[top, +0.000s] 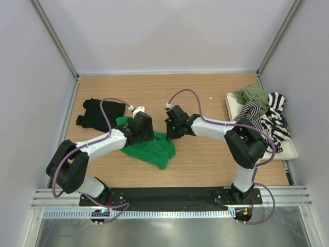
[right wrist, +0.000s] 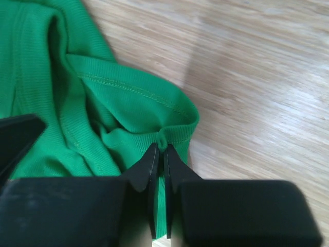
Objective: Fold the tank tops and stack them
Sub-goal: Flatten the tank top out
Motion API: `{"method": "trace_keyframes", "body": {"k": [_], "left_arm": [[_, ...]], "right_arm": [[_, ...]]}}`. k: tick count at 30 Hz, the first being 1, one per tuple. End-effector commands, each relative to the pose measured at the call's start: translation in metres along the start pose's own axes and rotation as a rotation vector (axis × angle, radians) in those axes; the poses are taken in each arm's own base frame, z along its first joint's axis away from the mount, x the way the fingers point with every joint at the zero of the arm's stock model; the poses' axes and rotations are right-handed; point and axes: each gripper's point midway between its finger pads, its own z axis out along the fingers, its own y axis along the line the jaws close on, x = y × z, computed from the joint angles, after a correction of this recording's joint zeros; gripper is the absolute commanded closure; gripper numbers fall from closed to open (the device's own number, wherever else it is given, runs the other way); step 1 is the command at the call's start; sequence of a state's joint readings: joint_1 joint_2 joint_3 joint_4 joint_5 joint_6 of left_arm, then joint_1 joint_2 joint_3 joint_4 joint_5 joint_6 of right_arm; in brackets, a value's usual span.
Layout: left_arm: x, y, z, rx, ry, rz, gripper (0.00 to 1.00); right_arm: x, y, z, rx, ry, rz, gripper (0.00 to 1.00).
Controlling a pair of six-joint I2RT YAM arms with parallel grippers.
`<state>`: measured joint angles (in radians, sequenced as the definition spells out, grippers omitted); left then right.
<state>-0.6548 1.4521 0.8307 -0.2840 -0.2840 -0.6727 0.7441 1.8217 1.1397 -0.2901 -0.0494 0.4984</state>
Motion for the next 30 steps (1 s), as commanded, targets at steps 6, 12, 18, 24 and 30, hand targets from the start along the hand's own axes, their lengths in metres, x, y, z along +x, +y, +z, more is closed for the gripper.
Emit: {"method": "trace_keyframes", "body": {"k": [6, 12, 18, 24, 30], "left_arm": [[-0.003, -0.008, 0.023, -0.051, 0.065, -0.015, 0.49], [-0.038, -0.004, 0.011, -0.115, -0.027, -0.037, 1.0], [-0.125, -0.002, -0.027, -0.035, -0.126, -0.189, 1.0], [-0.2, -0.001, -0.139, 0.117, -0.453, -0.294, 1.0], [-0.143, 0.042, -0.167, 0.141, -0.541, -0.402, 1.0]], "right_arm": [[-0.02, 0.004, -0.022, -0.056, -0.094, 0.048, 0.99], [-0.037, -0.033, -0.048, 0.022, -0.177, 0.125, 0.99], [-0.083, -0.105, -0.091, 0.135, -0.253, 0.311, 0.99], [-0.112, -0.117, -0.192, 0.215, -0.517, 0.327, 0.99], [-0.06, -0.123, -0.214, 0.205, -0.536, 0.343, 0.87]]}}
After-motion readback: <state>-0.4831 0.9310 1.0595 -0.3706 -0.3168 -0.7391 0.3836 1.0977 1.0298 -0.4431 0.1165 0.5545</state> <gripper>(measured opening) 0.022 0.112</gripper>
